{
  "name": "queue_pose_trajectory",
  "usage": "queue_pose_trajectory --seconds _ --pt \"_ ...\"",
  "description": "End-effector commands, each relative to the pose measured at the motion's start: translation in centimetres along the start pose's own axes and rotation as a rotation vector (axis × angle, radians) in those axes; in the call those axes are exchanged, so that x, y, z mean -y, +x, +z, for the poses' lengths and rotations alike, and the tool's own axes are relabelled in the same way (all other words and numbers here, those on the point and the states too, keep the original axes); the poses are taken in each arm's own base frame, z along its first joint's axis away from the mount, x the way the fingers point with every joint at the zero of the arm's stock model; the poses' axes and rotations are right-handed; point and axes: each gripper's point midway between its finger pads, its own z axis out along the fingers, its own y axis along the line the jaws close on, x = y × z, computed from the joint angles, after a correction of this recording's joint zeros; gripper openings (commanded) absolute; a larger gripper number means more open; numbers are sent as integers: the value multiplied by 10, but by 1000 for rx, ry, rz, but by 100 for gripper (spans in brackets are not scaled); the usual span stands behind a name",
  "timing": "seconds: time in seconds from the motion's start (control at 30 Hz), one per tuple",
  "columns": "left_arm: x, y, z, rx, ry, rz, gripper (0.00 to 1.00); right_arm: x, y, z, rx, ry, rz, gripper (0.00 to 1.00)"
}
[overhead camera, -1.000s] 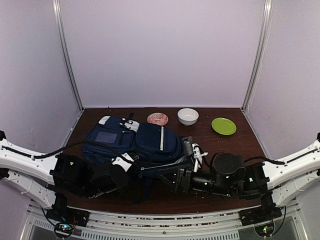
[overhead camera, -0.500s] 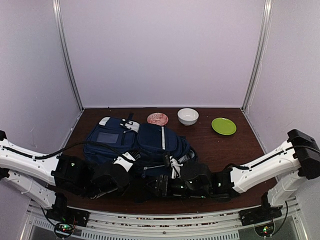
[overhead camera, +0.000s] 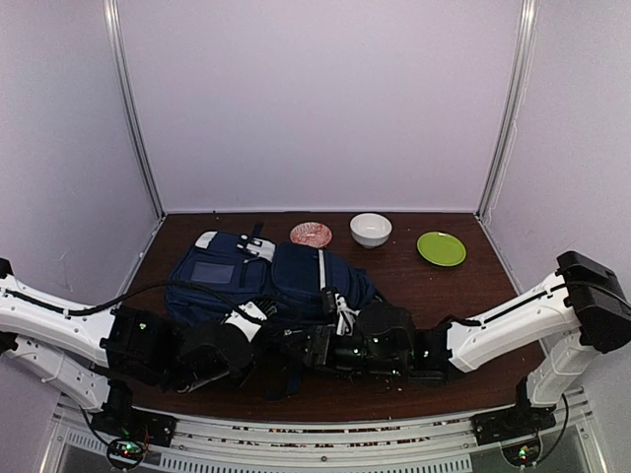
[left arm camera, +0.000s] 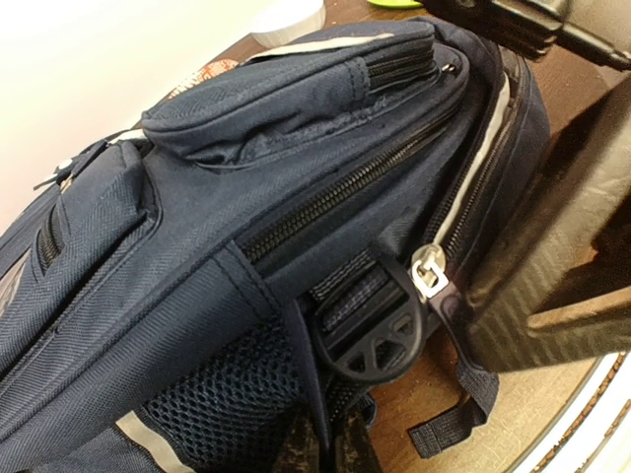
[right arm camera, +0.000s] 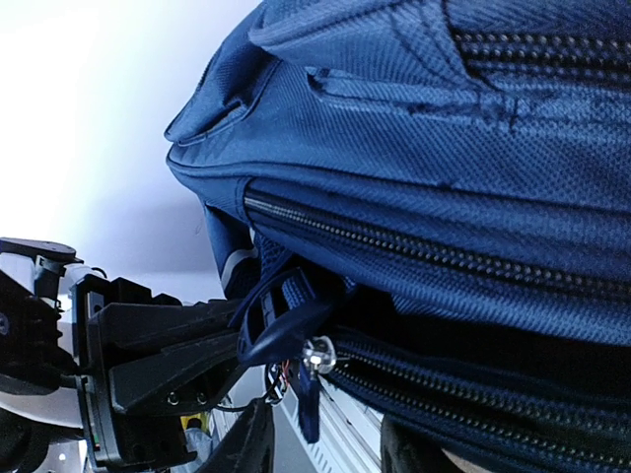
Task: Pack the student bag
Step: Zip the student bag at the center of the board.
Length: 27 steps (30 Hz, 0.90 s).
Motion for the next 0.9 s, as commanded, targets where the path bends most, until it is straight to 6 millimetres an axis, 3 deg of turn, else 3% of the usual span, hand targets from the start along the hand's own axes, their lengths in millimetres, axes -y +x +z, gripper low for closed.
queue_pose_trajectory --seconds 0.0,0.1,0.3,0.53,0.87 --pt "6 -40 -15 145 73 -112 0 -18 -3 6 -28 -96 25 35" --pt "4 -42 -17 155 74 -115 0 -29 -2 7 -49 -154 25 33" --pt "9 -42 -17 155 96 -107 0 -24 -6 12 -40 -175 77 23" --pt "7 -41 -17 154 89 -104 0 -28 -14 11 -31 -236 122 0" --pt "-3 -33 -14 139 29 -112 0 -5 -20 -24 29 -223 137 0"
